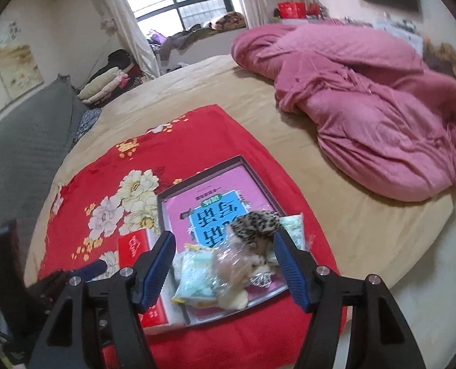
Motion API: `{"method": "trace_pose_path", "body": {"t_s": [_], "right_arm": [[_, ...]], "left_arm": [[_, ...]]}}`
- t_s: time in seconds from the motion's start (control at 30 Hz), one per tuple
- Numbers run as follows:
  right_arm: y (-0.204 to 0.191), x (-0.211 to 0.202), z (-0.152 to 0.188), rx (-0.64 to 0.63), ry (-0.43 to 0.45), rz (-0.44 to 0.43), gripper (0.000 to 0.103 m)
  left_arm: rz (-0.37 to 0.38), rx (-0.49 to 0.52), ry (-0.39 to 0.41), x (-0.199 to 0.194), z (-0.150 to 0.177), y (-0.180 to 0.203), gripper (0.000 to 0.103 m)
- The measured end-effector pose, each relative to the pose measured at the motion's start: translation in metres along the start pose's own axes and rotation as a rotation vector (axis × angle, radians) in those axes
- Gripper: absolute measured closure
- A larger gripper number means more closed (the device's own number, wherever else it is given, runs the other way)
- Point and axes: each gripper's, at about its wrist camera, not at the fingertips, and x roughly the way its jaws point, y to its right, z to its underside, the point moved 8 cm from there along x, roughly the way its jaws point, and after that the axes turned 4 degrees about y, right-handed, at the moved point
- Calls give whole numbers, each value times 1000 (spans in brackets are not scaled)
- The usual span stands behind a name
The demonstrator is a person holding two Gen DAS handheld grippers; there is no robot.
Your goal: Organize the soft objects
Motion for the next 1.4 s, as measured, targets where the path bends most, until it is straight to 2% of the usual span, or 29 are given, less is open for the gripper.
{"method": "trace_pose_path", "body": {"t_s": [0.23,0.47,0.8,1.13,1.2,1.4], "right_arm": [[-20,-34,22,-26,51,79,32],[-44,-46,63,-38,10,57,31],[-69,-66,106,-36,27,73,30],[-80,-64,143,-14,-2,109,30],[-81,-61,150,-32,-6,138,30],[-81,-62,154,-47,1,165,30]], "left_arm": [[-37,-15,19,-41,23,-24,25],[-75,-26,22,-65,49,-41,25],[-112,-67,38,-93,81,-60,25],[-122,-75,35,-104,100,-75,25],[-130,-84,33,-103,102,-79,25],[-145,-105,17,-100,112,-90,25]]}}
